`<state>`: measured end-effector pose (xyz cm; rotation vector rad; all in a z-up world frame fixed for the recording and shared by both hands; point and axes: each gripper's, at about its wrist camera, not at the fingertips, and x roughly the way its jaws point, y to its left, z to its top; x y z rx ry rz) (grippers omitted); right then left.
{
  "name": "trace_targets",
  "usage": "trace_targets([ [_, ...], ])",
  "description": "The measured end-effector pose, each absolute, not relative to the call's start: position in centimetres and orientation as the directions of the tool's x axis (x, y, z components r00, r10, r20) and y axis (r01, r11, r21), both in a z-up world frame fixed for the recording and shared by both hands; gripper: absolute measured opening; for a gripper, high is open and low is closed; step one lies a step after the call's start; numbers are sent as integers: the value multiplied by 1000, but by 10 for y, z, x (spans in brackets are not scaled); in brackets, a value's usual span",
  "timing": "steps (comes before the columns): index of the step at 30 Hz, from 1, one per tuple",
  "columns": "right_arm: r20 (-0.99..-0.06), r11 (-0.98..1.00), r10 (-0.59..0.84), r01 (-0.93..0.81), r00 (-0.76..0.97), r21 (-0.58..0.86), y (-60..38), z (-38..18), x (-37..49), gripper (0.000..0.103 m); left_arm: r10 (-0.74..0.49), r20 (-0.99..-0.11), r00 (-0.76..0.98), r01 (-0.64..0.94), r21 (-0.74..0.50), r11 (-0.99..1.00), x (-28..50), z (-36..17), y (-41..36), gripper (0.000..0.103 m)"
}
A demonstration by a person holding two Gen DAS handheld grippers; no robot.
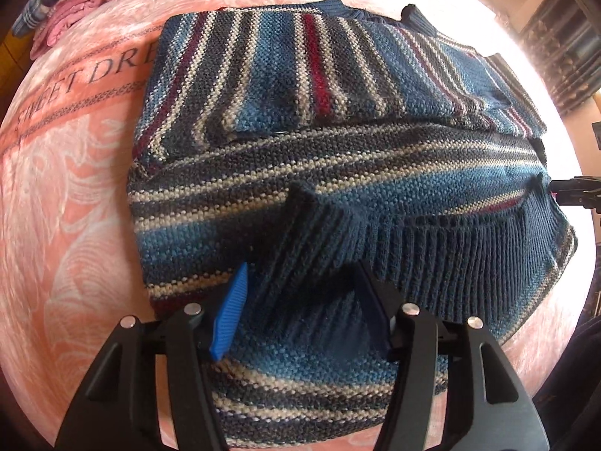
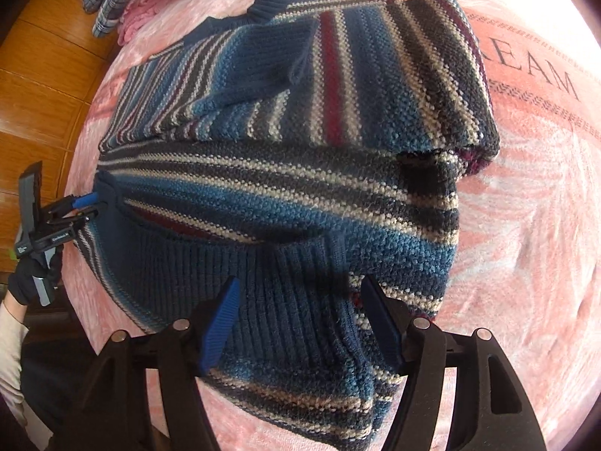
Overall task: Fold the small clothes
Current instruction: 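Lift the ribbed hem with both grippers and fold it onto the collar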
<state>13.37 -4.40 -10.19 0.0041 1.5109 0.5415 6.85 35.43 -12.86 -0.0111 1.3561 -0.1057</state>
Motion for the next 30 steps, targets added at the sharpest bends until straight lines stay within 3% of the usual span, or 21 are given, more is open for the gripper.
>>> trace_targets([
  [5,-962,876,270,-406,-33,260,-28,-119,124,69,-59,-975,215,78,-43,996,70,-132,350,60],
  [8,-968,870,250,-438,-1,225,-20,-113,119,45,-48,-976,213,73,-33,997,72,-131,346,49],
  [10,-961,867,277,-432,0,250,-20,-109,118,22,-58,-975,214,80,-42,996,72,-128,341,25],
  [13,-953,851,303,-453,8,267,-19,-101,116,14,-84,-971,225,107,-61,992,70,-124,334,15],
  [22,-942,848,337,-436,6,301,-32,-93,120,13,-170,-950,261,54,-161,985,64,-119,353,14],
  [30,-848,822,515,-355,125,446,-78,-29,140,12,-297,-840,454,49,-308,950,66,-49,375,14],
])
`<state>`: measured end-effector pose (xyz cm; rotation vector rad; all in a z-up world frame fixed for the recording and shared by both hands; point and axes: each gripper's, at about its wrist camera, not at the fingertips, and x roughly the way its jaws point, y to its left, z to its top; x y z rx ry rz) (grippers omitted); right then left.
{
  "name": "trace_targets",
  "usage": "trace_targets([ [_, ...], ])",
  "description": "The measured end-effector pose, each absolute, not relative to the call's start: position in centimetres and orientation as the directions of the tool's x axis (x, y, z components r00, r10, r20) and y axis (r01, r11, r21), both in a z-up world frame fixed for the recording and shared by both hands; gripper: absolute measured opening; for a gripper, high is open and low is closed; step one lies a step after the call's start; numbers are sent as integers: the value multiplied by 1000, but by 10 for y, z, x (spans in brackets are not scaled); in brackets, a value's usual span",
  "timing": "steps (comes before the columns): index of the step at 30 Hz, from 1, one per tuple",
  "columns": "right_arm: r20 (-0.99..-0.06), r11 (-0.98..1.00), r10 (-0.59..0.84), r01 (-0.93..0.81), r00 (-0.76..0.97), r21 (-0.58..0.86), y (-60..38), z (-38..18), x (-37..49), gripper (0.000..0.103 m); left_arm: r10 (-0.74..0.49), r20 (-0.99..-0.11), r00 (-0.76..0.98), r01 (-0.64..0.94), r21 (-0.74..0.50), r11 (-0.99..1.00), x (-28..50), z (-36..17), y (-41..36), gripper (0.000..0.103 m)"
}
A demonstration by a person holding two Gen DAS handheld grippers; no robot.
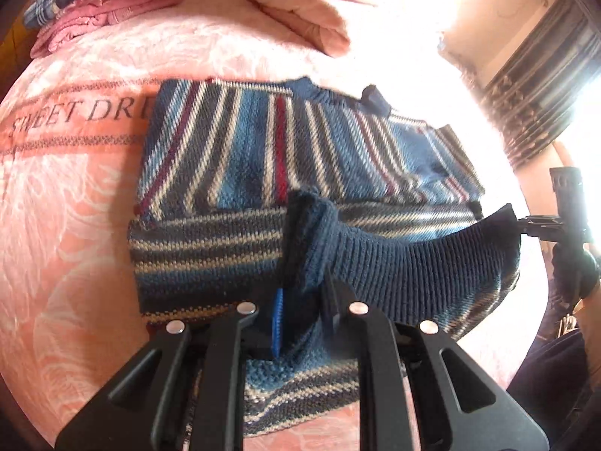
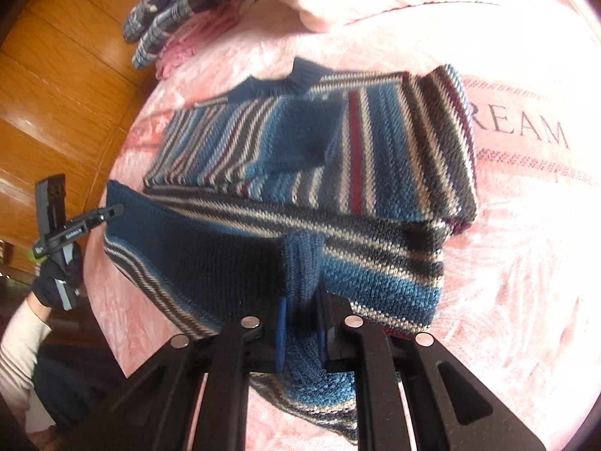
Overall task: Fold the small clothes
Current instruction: 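Lift the ribbed hem with both grippers and fold it onto the collar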
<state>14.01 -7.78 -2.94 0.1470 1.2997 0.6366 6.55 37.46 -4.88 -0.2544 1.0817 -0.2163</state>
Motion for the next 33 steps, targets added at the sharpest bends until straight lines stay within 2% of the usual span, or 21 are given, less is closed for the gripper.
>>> trace_targets([
  [3,-806,812,559,-328,194,484,-89,-2,154,12,-299,-794,529,43,-327,944,74,-22,376,14],
  [7,-791,818,552,-353,263,454,-82,28,182,12,-288,-751,595,55,-319,946,100,2,373,14],
  [13,-800,853,511,-298,314,428,-76,32,242,12,-233,-738,633,-4,-304,953,156,4,378,14],
  [27,-862,906,422,-173,281,387,-55,-45,328,12,-101,-819,565,-153,-225,962,225,-73,393,18],
  [31,-881,920,391,-145,266,364,-54,-71,335,12,-44,-852,522,-220,-184,958,232,-98,401,26],
  [33,-894,930,367,-133,259,343,-52,-84,338,14,-21,-865,501,-252,-169,953,231,-110,407,25],
])
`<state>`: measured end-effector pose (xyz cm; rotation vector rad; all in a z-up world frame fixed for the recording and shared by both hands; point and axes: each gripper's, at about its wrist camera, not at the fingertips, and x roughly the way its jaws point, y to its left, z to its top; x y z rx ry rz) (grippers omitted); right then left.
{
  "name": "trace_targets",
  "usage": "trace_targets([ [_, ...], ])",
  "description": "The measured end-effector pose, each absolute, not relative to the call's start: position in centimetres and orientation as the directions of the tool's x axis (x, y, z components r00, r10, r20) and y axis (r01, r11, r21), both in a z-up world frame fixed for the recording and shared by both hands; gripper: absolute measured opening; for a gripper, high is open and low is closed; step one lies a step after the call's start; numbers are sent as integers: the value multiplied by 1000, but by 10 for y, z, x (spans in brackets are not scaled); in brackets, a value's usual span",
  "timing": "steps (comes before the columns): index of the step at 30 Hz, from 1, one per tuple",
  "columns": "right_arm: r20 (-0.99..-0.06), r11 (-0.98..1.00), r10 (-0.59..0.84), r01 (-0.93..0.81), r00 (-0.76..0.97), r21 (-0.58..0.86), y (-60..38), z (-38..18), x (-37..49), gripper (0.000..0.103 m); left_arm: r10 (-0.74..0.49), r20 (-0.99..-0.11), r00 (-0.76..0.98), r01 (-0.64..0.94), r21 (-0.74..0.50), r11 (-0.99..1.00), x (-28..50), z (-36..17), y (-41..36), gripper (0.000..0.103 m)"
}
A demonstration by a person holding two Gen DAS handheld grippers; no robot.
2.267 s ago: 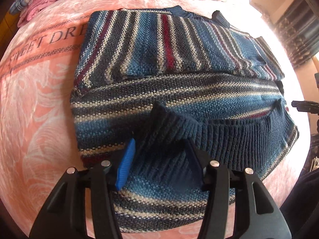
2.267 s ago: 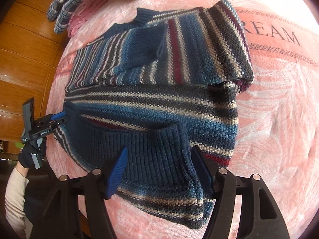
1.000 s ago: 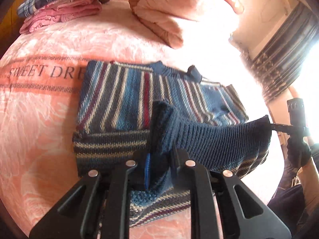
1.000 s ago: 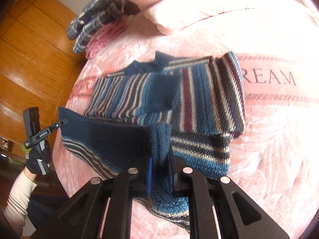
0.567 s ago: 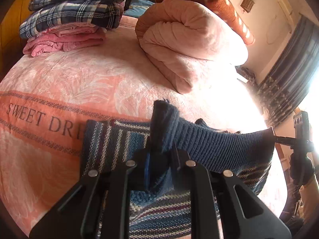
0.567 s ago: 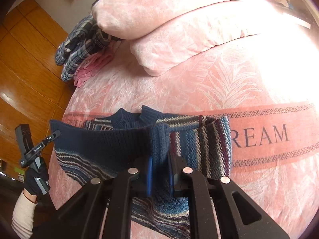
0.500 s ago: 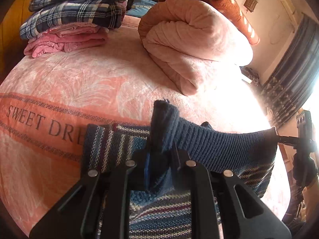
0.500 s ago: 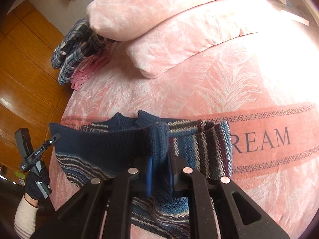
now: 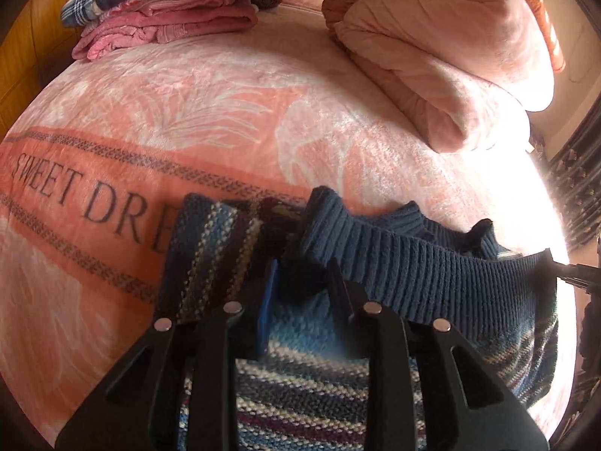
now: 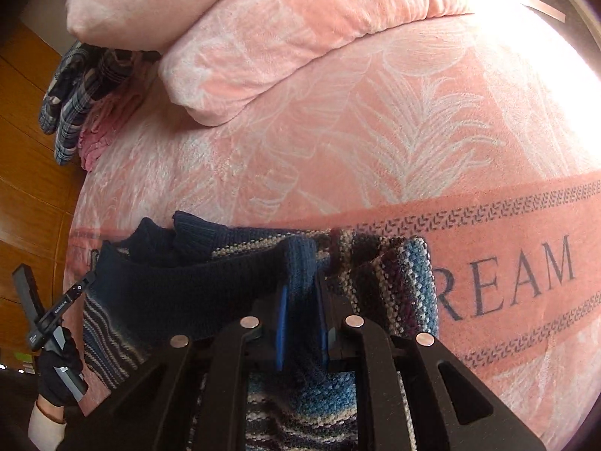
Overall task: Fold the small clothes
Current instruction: 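Lift the ribbed hem with both grippers and fold it onto the collar, then release the hem and open both grippers above the folded sweater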
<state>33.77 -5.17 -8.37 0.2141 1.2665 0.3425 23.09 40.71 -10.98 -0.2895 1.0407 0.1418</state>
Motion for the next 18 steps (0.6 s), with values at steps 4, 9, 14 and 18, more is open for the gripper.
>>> trace_targets([
  [4,-908,942,334,-103,251,319,-53,-99,335,32,-17,-857,516,-265,-178,948,222,-111,412,25],
  [9,-886,928,371,-130,276,349,-68,-72,318,34,6,-848,530,-211,-126,969,203,-84,406,29],
  [14,-884,919,390,-174,259,355,-84,-35,279,40,-32,-876,481,-199,-144,969,171,-61,395,39],
  [18,-897,913,391,-207,208,351,-91,-28,228,50,-89,-890,447,-202,-197,959,139,-54,382,53],
])
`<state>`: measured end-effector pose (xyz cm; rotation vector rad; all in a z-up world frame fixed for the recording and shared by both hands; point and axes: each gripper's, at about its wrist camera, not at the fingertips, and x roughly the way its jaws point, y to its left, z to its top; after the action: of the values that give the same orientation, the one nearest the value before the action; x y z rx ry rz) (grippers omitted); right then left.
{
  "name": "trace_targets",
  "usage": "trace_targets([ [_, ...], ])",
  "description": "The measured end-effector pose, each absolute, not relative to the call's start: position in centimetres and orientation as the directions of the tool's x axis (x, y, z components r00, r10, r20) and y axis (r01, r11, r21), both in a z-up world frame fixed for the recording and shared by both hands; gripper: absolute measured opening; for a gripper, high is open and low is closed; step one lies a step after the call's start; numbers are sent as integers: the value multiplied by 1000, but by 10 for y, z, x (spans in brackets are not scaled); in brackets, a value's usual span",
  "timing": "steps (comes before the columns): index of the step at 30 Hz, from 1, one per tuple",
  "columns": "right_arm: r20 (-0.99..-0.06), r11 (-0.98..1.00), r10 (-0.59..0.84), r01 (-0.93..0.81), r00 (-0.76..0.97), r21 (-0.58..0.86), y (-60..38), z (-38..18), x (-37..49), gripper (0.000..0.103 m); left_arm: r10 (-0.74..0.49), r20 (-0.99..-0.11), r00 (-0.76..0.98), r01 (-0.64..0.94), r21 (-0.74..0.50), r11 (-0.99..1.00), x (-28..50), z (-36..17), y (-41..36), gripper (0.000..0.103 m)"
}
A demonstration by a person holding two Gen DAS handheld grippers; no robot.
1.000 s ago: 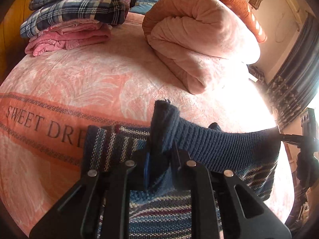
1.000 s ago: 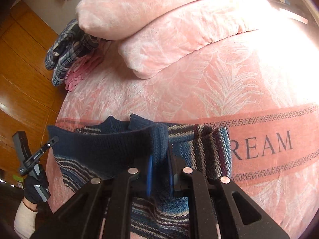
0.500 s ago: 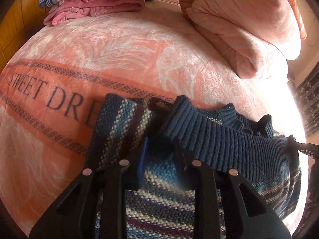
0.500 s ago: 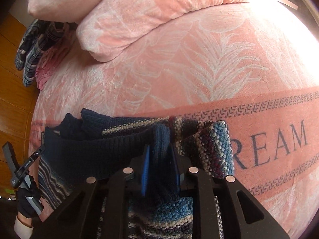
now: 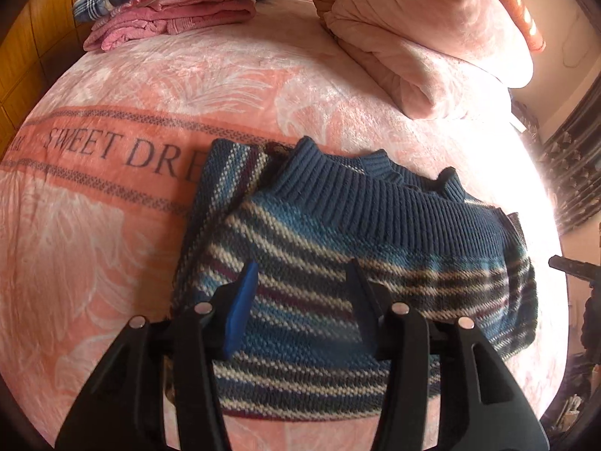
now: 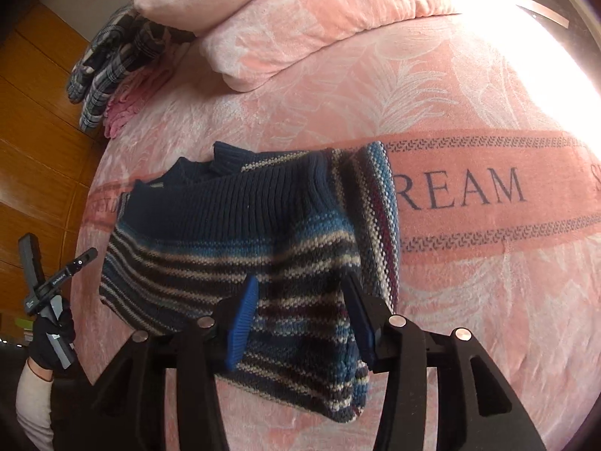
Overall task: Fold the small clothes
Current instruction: 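Release the hem and open both grippers above the folded sweater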
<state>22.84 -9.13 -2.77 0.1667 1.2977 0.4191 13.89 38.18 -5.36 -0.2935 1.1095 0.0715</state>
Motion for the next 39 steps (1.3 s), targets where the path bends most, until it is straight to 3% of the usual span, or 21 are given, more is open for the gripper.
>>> trace_targets([
  [3,-913,919,369,-216,174,330,-98,-39,195,59,-103,-902,419,-183,-195,964,120,-56,371,60],
  [10,-939,939,327,-145,103,311,-110,-88,184,58,-87,-921,380,-173,-163,971,109,-86,363,63],
  [11,-939,938,333,-134,86,320,-110,-93,184,53,-86,-925,369,-167,-157,973,109,-91,361,63],
  [13,-921,918,385,-126,63,375,-109,-99,183,19,-75,-929,364,-143,-135,981,109,-97,357,63],
  [19,-955,943,294,-171,27,286,-105,-93,179,12,-66,-943,326,-105,-106,989,107,-115,356,63],
  [26,-966,949,258,-185,-16,257,-104,-105,185,17,-71,-942,329,-112,-114,987,107,-121,361,63],
  [29,-951,942,304,-171,61,290,-108,-75,197,26,-112,-922,370,-140,-174,975,111,-109,363,63],
  [31,-936,938,329,-158,128,308,-111,-56,208,41,-120,-910,397,-130,-185,974,118,-101,359,63],
  [33,-929,942,326,-138,173,305,-112,-48,221,50,-111,-902,417,-121,-176,977,124,-94,353,65],
  [39,-912,924,383,-66,145,377,-107,-77,245,48,-118,-900,420,-112,-180,977,137,-99,343,66],
])
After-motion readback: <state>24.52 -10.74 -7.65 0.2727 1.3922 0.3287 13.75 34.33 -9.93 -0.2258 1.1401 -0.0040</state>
